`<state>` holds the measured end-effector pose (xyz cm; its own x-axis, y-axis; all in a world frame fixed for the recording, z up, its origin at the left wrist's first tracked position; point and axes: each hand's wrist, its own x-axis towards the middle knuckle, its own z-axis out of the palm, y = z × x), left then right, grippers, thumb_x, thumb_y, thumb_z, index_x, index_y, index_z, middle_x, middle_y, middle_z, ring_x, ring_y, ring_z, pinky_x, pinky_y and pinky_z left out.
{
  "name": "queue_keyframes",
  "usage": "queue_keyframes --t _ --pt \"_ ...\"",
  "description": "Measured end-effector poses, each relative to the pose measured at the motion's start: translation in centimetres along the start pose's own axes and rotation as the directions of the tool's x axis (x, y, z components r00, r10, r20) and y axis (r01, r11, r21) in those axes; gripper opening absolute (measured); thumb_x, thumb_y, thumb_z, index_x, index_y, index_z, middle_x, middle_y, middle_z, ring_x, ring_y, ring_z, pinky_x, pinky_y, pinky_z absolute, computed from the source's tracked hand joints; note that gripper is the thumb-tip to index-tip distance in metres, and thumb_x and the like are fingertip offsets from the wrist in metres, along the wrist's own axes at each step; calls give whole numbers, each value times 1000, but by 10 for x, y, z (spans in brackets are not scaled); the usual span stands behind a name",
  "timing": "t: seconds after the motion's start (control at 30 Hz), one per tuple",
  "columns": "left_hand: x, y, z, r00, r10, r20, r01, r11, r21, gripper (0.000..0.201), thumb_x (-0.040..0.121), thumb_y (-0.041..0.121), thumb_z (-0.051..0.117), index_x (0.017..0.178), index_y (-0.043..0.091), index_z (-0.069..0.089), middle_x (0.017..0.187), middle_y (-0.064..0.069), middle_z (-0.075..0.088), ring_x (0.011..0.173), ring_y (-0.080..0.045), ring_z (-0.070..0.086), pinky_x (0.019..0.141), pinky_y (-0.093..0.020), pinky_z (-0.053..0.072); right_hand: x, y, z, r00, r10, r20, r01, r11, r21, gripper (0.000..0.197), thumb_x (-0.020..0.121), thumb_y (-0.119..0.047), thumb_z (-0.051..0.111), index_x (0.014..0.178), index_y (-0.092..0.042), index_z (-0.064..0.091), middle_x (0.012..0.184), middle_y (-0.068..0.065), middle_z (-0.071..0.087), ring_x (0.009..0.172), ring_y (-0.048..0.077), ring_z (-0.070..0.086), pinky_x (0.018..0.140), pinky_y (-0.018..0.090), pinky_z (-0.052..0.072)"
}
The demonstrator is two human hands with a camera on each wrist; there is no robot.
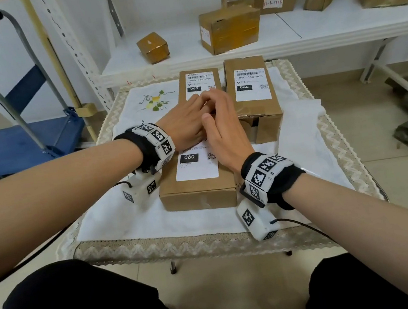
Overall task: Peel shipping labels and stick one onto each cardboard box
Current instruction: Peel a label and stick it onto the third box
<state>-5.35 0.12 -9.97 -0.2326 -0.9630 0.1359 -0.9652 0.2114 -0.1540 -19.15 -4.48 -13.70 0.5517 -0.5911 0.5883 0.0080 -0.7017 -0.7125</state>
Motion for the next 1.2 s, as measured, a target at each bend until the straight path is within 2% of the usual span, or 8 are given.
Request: queue_keyframes --t 0.13,0.2,0.3,0.53,0.6,0.73,0.97,1.2 --pt "-10 2 -4 1000 -16 -18 16 1000 -15 43 90 29 43 124 2 49 124 -14 49 92 -24 48 74 -25 30 -1 -3 -1 1000 19 21 -18 1000 -11 38 96 -14 41 133 -8 43 133 7 43 118 10 44 105 29 40" --pt "-19 2 -10 999 -52 -17 50 994 -101 53 91 39 41 130 3 46 126 -13 47 91 -22 48 75 -31 38 -1 -6 -1 998 10 60 -8 999 -34 39 96 -14 40 134 -9 42 133 7 43 118 12 46 105 30 41" --pt "-31 2 -12 995 -98 22 100 989 -112 65 88 49 36 135 5 42 132 -12 44 101 -24 48 84 -41 45 -1 -9 1 992 -32 123 42 996 -84 38 95 -15 39 132 -8 43 132 8 44 119 16 47 105 32 40" --pt "-37 13 0 983 -164 86 171 982 -75 52 92 19 49 138 -3 39 132 -18 43 112 -31 45 93 -36 36 -3 -10 11 991 -2 133 18 993 -117 40 99 -18 39 138 -8 42 135 10 46 123 18 45 108 32 37" --pt "-40 11 2 982 -172 79 178 981 -71 57 95 27 45 144 -1 33 141 -16 38 122 -29 42 101 -35 35 -3 -9 11 989 6 145 11 993 -117 41 99 -19 38 139 -8 41 135 10 46 123 18 45 108 31 36" --pt "-49 10 6 980 -170 103 178 982 -70 75 94 53 19 152 6 19 159 -10 20 142 -27 29 115 -41 29 -3 -8 8 987 57 153 -42 994 -97 40 100 -20 39 138 -10 41 135 8 44 122 18 46 108 34 38" --pt "-63 14 12 974 -200 102 211 971 -114 78 96 67 16 155 16 11 164 -4 11 147 -24 22 116 -47 30 -7 -9 2 981 89 171 -70 991 -111 39 101 -22 39 138 -10 42 137 8 44 123 17 46 106 30 37" --pt "-74 22 6 985 -159 61 166 974 -153 71 100 61 23 154 17 15 161 -1 16 143 -20 28 113 -44 34 -10 -8 0 975 107 196 -85 989 -120 41 102 -25 39 140 -11 41 143 9 41 128 16 44 109 30 35"
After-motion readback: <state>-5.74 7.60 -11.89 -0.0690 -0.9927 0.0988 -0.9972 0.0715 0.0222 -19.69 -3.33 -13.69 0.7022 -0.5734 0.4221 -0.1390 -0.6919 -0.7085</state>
